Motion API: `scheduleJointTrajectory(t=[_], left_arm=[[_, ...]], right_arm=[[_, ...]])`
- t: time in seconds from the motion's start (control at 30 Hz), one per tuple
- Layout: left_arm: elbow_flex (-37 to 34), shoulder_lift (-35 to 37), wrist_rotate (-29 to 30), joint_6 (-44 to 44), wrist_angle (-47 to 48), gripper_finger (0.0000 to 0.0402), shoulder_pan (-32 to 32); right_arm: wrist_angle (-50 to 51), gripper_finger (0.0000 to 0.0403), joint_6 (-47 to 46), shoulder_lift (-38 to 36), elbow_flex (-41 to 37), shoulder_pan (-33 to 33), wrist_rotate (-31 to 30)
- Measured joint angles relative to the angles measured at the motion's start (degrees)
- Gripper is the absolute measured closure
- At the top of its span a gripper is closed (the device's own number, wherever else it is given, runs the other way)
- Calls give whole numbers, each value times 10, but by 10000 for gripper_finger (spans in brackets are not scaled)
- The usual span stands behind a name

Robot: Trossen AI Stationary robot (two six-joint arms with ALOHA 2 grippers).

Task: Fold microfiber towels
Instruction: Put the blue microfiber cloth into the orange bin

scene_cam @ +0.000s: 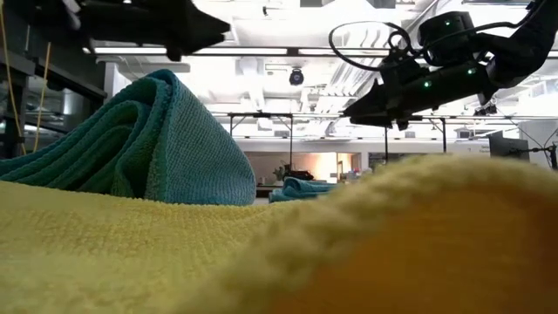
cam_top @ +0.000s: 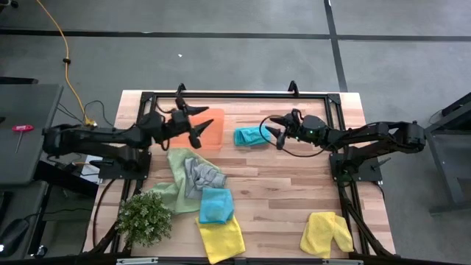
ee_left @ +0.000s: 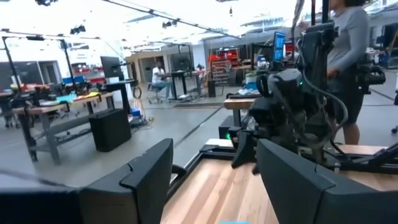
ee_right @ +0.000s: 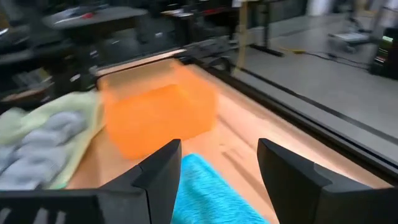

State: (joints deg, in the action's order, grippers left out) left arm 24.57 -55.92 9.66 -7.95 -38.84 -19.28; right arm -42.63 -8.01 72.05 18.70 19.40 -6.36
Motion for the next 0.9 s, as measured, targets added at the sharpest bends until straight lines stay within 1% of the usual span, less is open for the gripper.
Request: scheduleJointTrajectory(t=[0.13, 0.23, 0.33, 0.5, 0.6, 0.67, 0.73, 0.9], left_arm=[[-5, 43, 1, -12, 66, 179, 0], [-5, 54, 8, -13, 74, 179, 0], [-5, 55, 13, -13, 76, 179, 0], [-5, 55, 14, -31, 75, 179, 0], [-5, 55, 14, -32, 75, 179, 0], [-5, 55, 14, -35, 75, 179, 0], [-5, 55, 15, -43, 76, 179, 0], [-5, 55, 15, -44, 78, 179, 2]], right_arm=[[4, 199, -24, 5, 0, 0, -30], [9, 199, -25, 32, 3, 0, -31], [32, 199, -26, 88, 30, 0, -31], [66, 199, -18, 211, 104, 0, -29], [82, 199, -7, 270, 142, 0, -16], [82, 199, -7, 298, 159, -1, 5], [82, 199, -1, 313, 172, -4, 20], [79, 199, 35, 318, 179, -21, 16]])
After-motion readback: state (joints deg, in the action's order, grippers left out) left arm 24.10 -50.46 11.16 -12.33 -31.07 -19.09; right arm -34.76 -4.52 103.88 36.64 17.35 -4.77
